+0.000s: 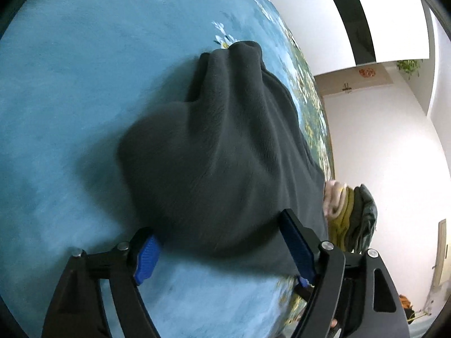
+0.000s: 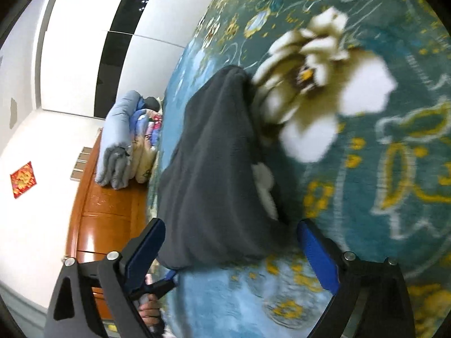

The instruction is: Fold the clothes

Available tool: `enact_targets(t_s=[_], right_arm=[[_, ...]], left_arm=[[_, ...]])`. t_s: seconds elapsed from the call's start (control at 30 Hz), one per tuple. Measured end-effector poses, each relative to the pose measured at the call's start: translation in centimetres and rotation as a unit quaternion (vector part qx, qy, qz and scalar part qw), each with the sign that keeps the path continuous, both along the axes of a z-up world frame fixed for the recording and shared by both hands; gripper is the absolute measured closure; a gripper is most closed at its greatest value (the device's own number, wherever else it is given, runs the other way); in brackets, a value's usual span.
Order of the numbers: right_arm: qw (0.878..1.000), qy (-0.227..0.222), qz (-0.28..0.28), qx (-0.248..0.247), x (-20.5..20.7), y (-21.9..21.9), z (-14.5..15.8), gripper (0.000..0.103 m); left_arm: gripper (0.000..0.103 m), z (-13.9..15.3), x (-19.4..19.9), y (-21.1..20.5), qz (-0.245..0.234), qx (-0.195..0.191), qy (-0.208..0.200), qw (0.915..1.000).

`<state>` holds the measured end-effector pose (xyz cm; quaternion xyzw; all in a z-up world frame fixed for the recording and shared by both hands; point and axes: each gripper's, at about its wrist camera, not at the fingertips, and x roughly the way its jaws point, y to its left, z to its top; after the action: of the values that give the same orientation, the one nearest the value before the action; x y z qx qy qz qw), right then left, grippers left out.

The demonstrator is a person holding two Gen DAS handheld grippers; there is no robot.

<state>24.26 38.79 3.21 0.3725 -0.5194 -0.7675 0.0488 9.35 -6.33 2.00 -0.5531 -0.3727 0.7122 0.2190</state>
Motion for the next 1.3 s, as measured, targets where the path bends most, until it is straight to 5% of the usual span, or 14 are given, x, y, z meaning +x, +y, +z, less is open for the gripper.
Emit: enact_targets(t_s=[0.17, 0.3, 0.37, 0.5, 0.63, 0.73, 0.8, 0.87, 1.07, 1.17, 1.3], right_arm=[[1.000, 0.012, 0.006, -0.001, -1.9, -0.7, 0.9, 0.009], [1.000, 0.025, 0.013, 0.012, -3.6, -0.7, 3.3, 0.043], [0.999, 0.031, 0.017, 0.018, -4.5, -0.7, 4.5, 0.050], [0.998, 0.044, 0.024, 0.031, -6.2, -0.8, 6.8, 0.062], [0.997, 0.061, 0.031, 0.045, -7.9, -0.8, 9.5, 0.068], [0.988, 0.130, 0.039, 0.070, -8.4, -1.4, 14.2, 0.069], [0.984, 0.149, 0.051, 0.086, -7.3, -2.2, 14.2, 0.069], [0.980, 0.161, 0.063, 0.101, -6.3, -3.1, 13.9, 0.069], [0.994, 0.003, 0.098, 0.058, -4.8, -5.8, 1.0, 0.069], [0.997, -0.001, 0.076, 0.006, -3.7, -5.1, -1.5, 0.070], [0.996, -0.002, 0.086, 0.035, -4.1, -4.8, 0.2, 0.066]], left_arm=[[0.030, -0.2, 0.0, 0.1, 0.014, 0.015, 0.000, 0.9998], [0.051, 0.6, 0.0, 0.4, 0.021, -0.001, 0.011, 0.9997], [0.058, 1.6, -0.5, 1.0, 0.016, -0.020, 0.021, 0.9994], [0.067, 5.9, -4.0, 2.2, -0.010, -0.054, 0.054, 0.9970], [0.072, 14.1, -7.7, 3.4, -0.024, -0.081, 0.148, 0.9854], [0.072, 18.8, -8.0, 2.0, -0.020, -0.044, 0.220, 0.9742], [0.071, 19.0, -7.7, 0.1, -0.012, -0.032, 0.242, 0.9697], [0.070, 16.7, -6.9, -1.7, -0.005, -0.039, 0.229, 0.9727], [0.071, 3.9, -6.3, -4.3, -0.002, -0.091, 0.061, 0.9940], [0.069, 3.0, -5.6, -5.5, 0.009, -0.059, 0.055, 0.9967], [0.063, 3.2, -5.3, -6.0, 0.015, -0.051, 0.040, 0.9978]])
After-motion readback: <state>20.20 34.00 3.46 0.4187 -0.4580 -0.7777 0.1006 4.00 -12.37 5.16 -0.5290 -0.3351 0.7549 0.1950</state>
